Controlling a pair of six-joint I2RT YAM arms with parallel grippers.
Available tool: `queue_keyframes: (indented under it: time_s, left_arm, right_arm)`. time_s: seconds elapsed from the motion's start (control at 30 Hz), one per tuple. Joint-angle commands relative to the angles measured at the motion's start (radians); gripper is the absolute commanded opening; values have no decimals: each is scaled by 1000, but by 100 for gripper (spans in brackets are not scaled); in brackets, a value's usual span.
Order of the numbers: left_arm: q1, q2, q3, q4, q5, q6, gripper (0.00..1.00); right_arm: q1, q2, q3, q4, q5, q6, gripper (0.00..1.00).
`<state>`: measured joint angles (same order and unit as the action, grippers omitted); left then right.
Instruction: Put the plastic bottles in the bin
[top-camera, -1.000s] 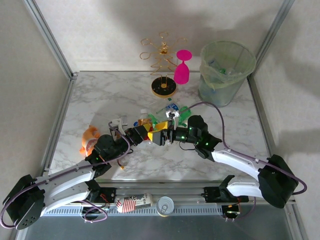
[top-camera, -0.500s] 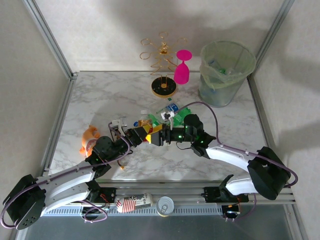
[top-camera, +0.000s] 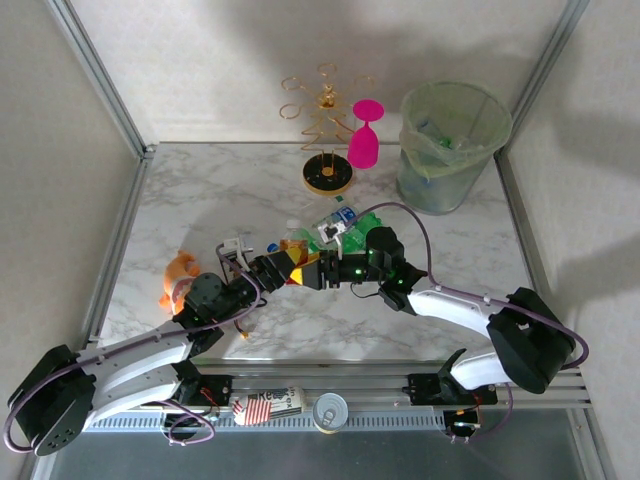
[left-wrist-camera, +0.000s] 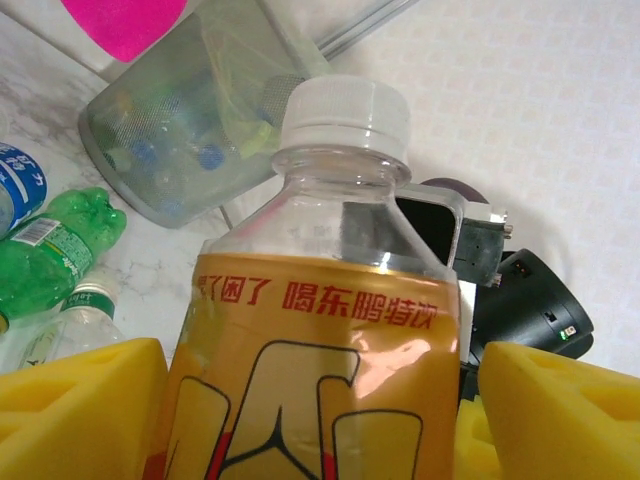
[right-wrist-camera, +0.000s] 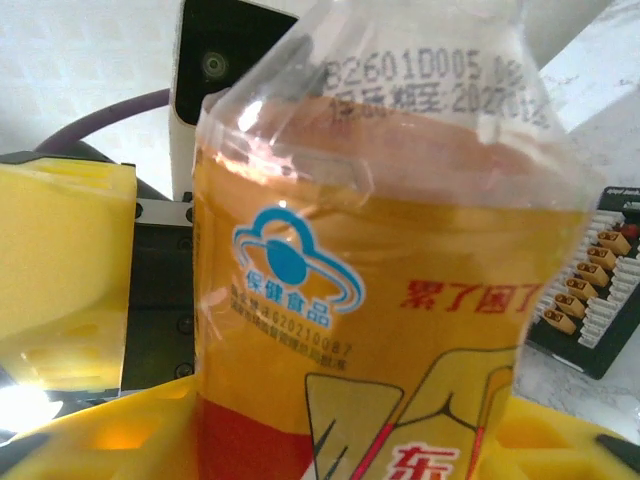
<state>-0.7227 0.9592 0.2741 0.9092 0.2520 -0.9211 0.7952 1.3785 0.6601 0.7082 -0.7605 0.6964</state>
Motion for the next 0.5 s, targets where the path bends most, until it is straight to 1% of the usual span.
queue_keyframes:
  time_s: [0.0, 0.13, 0.3, 0.4, 0.47]
  left_arm:
    - [-2, -12, 5, 42, 14, -5, 84]
    - [-1, -40, -3, -14, -41, -1, 91]
    - [7, -73, -10, -115, -135, -6, 99]
    - [33, -94, -18, -207, -211, -36, 99]
    - [68, -114, -36, -224, -221, -62, 99]
  right_arm:
    - [-22, -15, -12, 37, 1, 5, 49]
    - [-44, -45, -38, 55, 11, 16, 48]
    - [-65, -78, -46, 26, 25, 6, 47]
    - [-90, -89, -42, -33, 48, -10, 47]
    - [-116, -98, -36, -90, 72, -26, 47]
